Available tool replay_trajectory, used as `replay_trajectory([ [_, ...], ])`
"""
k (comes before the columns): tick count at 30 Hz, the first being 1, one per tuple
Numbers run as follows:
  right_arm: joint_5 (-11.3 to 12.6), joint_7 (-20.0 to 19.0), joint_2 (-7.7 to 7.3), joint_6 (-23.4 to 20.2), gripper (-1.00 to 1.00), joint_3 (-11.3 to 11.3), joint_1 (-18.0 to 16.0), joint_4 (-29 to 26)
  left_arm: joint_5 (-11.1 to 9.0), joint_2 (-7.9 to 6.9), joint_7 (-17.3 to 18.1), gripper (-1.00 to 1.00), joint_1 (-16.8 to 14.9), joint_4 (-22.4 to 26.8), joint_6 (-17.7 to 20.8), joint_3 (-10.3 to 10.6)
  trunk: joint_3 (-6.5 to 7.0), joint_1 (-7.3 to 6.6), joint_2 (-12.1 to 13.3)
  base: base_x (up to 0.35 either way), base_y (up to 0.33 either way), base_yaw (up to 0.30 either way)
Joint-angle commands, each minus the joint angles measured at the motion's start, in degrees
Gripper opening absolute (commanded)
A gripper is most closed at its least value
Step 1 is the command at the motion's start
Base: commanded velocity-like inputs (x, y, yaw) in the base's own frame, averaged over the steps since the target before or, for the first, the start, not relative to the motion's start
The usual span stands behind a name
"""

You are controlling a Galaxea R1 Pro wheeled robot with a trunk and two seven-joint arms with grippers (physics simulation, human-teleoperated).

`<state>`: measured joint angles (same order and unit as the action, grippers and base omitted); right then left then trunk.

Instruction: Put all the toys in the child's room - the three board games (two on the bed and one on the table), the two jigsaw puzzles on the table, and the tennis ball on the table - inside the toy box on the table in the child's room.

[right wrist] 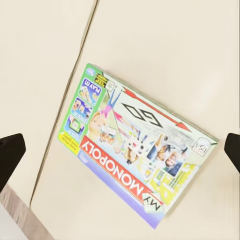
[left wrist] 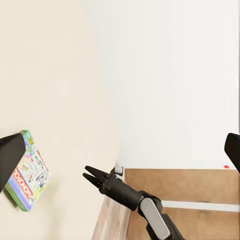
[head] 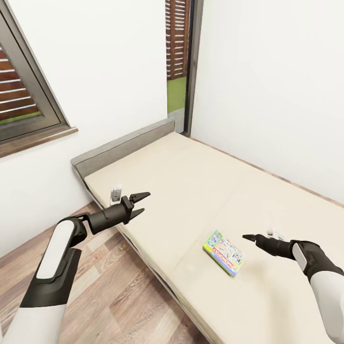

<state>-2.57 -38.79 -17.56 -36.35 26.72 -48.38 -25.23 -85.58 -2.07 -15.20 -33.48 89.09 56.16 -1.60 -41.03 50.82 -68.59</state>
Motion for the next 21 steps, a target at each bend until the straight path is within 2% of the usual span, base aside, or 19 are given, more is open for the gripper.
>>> replay_trajectory([
  [1, -0.3, -0.3, -0.01, -0.5, 1.00, 0.4, -0.1, -0.1, -0.9, -0.02, -0.6, 1.00, 0.0, 0.0, 0.2, -0.1, -0.29, 0.23, -0.4, 0.000, 0.000, 0.000],
  [8, -0.2, -0.4, -0.14, -1.5, 1.00, 0.5, -0.1, -0.1, -1.7, -0.10, -0.6, 1.00, 0.0, 0.0, 0.2, -0.1, -2.06, 1.76, -3.3, 0.000, 0.000, 0.000],
  [21, -0.2, -0.4, -0.27, -2.0, 1.00, 0.5, -0.3, -0.1, -2.0, -0.05, -0.7, 1.00, 0.0, 0.0, 0.1, -0.1, -5.56, 4.62, -8.5, 0.000, 0.000, 0.000],
])
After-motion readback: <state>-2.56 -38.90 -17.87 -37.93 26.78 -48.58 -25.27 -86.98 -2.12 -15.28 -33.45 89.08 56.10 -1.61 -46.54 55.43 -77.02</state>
